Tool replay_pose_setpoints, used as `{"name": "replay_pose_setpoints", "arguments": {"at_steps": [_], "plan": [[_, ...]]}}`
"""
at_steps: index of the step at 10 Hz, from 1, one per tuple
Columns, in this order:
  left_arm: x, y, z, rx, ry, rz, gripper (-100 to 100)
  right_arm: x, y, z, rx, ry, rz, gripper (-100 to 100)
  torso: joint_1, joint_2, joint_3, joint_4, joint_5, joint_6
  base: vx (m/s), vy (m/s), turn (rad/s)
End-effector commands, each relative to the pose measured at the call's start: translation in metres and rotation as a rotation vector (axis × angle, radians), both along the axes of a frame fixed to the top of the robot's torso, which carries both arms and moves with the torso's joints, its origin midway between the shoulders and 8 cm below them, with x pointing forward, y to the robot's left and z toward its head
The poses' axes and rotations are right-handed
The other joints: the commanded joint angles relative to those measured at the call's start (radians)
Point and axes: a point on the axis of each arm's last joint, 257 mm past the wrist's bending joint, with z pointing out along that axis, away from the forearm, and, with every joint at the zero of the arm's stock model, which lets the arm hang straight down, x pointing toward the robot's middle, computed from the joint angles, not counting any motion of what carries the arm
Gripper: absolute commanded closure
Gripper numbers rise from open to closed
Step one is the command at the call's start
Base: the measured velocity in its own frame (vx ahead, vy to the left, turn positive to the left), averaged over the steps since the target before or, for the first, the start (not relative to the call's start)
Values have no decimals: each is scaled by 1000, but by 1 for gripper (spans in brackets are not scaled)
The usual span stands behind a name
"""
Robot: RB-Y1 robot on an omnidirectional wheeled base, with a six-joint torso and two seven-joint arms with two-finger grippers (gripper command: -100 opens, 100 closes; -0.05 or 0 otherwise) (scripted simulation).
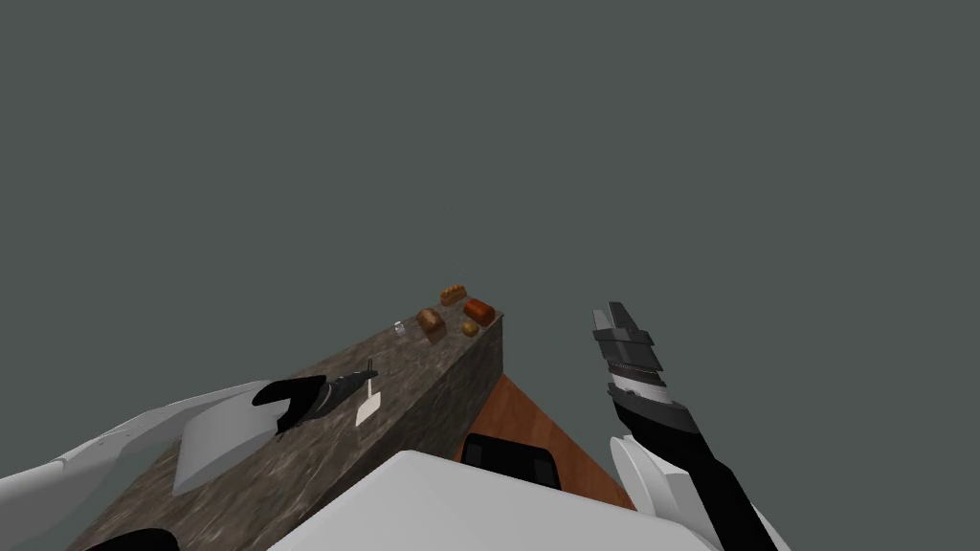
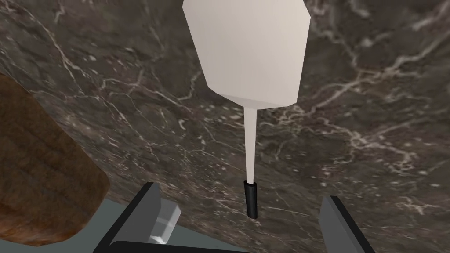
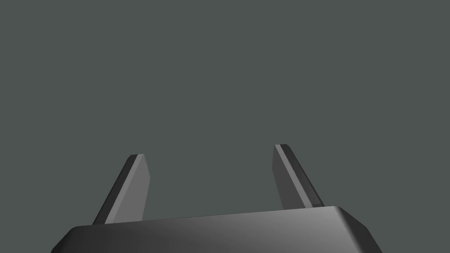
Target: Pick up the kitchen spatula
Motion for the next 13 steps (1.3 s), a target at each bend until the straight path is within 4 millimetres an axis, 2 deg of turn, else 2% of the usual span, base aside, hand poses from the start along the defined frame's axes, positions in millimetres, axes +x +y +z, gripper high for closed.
{"name": "replay_pose_setpoints", "arguments": {"at_steps": [1, 3, 4, 6, 7, 11, 12, 13], "plan": [[-21, 8, -8, -1, 60, 32, -100, 0, 0, 0, 0, 0, 0, 0, 0, 0, 0, 0, 0, 0, 45, -2, -104], [-50, 17, -19, -7, 150, 84, -100, 0, 0, 0, 0, 0, 0, 0, 0, 0, 0, 0, 0, 0, 74, -3, -177], [-50, 17, -19, -7, 150, 84, -100, 0, 0, 0, 0, 0, 0, 0, 0, -1, -1, 0, 0, 1, 54, 9, -91], [-75, 23, -27, -12, 223, 127, -100, 0, 0, 0, 0, 0, 0, 0, 0, 1, 0, 0, 0, 0, 48, 5, -132], [-75, 23, -27, -12, 223, 127, -100, 0, 0, 0, 0, 0, 0, 0, 0, 1, 0, 0, 0, 0, 40, 3, -35], [-110, 29, -35, -23, 312, 185, -100, 0, 0, 0, 0, 0, 0, 0, 0, 1, 1, 0, 0, 0, 39, 3, -79], [-105, 27, -35, -21, 300, 176, -100, 0, 0, 0, 0, 0, 0, 0, 0, 1, 1, 0, 0, 0, 17, 3, -10], [-106, 27, -36, -22, 302, 177, 0, 0, 0, 0, 0, 0, 0, 0, 0, 3, 2, 1, 0, 0, 0, 0, 0]]}}
